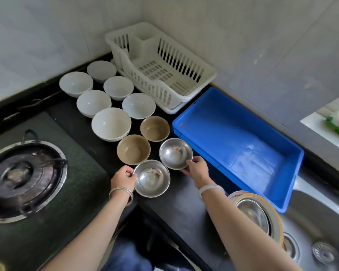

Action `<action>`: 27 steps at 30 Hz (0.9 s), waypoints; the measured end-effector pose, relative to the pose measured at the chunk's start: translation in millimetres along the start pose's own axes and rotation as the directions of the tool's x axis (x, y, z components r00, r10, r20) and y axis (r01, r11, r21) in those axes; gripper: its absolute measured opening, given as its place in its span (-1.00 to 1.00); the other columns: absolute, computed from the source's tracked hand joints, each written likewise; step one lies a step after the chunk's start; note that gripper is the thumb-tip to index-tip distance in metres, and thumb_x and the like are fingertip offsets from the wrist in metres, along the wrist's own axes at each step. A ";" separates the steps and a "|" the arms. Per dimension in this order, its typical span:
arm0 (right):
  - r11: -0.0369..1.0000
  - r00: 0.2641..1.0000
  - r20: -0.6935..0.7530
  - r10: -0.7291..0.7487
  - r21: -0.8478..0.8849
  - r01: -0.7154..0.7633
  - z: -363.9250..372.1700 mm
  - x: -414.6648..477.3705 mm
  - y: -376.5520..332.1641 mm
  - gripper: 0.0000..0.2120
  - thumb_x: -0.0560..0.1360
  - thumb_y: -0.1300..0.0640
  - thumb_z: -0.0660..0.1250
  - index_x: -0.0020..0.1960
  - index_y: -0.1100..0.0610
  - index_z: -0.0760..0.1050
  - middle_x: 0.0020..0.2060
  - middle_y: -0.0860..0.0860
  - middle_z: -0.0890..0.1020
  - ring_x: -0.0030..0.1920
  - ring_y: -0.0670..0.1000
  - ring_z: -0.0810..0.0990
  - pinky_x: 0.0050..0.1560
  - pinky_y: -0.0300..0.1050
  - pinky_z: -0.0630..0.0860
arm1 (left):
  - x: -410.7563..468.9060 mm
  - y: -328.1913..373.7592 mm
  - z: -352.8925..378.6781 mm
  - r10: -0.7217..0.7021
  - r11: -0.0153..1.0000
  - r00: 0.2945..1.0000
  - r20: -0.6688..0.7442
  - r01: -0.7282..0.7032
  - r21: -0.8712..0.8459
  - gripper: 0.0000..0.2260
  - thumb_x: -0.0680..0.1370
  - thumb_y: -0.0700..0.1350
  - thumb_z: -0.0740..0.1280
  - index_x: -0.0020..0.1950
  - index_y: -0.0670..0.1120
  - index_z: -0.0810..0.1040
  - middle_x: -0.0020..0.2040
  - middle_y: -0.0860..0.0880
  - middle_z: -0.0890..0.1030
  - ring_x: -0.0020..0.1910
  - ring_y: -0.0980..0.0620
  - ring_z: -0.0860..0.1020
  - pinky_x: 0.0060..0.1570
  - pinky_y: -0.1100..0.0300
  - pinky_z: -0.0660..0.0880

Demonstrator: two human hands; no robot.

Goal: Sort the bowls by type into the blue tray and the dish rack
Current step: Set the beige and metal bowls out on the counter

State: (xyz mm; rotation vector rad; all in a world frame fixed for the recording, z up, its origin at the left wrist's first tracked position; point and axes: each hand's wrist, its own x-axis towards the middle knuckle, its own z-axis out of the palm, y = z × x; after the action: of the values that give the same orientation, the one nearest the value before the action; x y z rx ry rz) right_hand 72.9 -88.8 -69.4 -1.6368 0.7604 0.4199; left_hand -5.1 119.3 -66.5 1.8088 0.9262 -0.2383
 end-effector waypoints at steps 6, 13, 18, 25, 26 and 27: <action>0.999 1.000 0.014 0.016 0.034 -0.016 4.0 3.7 5.7 -0.94 0.56 0.24 0.25 0.02 0.14 0.42 0.07 0.15 0.56 -0.03 0.06 0.64 -0.31 -0.22 0.61 | 0.1 -0.4 1.4 0.021 0.999 0.999 -0.045 -0.019 0.048 -0.94 0.46 -0.20 0.31 -0.20 -0.07 0.52 -0.22 -0.06 0.61 -0.16 -0.18 0.60 -0.05 -0.04 0.58; 0.996 0.999 0.043 0.024 0.087 -0.028 5.2 2.8 4.0 -0.89 0.58 0.24 0.23 0.10 0.15 0.43 0.07 0.16 0.59 -0.01 0.05 0.64 -0.22 -0.19 0.62 | 0.8 -1.9 3.9 0.028 0.997 0.998 -0.065 -0.023 0.079 -0.93 0.48 -0.17 0.30 -0.21 -0.09 0.53 -0.21 -0.08 0.61 -0.17 -0.19 0.59 -0.08 0.02 0.54; 0.997 0.998 0.056 0.026 0.072 -0.030 5.1 -0.6 3.1 -0.78 0.59 0.24 0.21 0.22 0.19 0.43 0.08 0.16 0.61 -0.03 0.04 0.65 -0.19 -0.19 0.61 | 0.0 -2.4 5.9 0.047 0.995 0.995 -0.087 -0.040 0.088 -0.94 0.49 -0.19 0.30 -0.13 -0.14 0.56 -0.16 -0.08 0.62 -0.18 -0.07 0.52 -0.16 0.14 0.39; 1.000 0.997 0.073 0.011 0.025 -0.013 -1.5 -11.5 0.1 -0.73 0.60 0.16 0.20 0.28 0.15 0.46 0.07 0.13 0.63 -0.11 0.01 0.67 -0.22 -0.21 0.59 | -7.9 -3.5 9.0 0.100 0.990 0.988 -0.121 -0.086 0.114 -0.89 0.51 -0.23 0.26 -0.02 -0.14 0.56 -0.06 -0.11 0.65 -0.08 -0.12 0.56 -0.10 0.10 0.47; 1.000 0.997 0.071 0.005 0.014 -0.006 -3.8 -14.2 -0.3 -0.72 0.60 0.15 0.20 0.29 0.14 0.45 0.07 0.12 0.63 -0.13 0.00 0.67 -0.22 -0.22 0.59 | -9.7 -4.1 8.9 0.112 0.988 0.986 -0.122 -0.097 0.124 -0.86 0.51 -0.23 0.26 0.02 -0.15 0.57 -0.03 -0.11 0.65 -0.04 -0.14 0.57 -0.06 0.07 0.49; 1.000 0.998 0.068 -0.007 -0.007 0.007 -6.8 -17.1 -0.9 -0.71 0.60 0.14 0.19 0.30 0.13 0.44 0.08 0.10 0.62 -0.13 -0.01 0.66 -0.22 -0.23 0.58 | -11.8 -4.5 8.9 0.123 0.985 0.984 -0.125 -0.106 0.135 -0.84 0.52 -0.23 0.25 0.05 -0.15 0.57 0.00 -0.12 0.65 0.00 -0.15 0.57 -0.02 0.05 0.49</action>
State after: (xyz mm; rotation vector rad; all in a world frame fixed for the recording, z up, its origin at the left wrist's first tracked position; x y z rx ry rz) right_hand 60.3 -91.1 -56.2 -1.6238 0.7028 0.4714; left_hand -13.9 106.7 -67.0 2.0099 0.9123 -0.1072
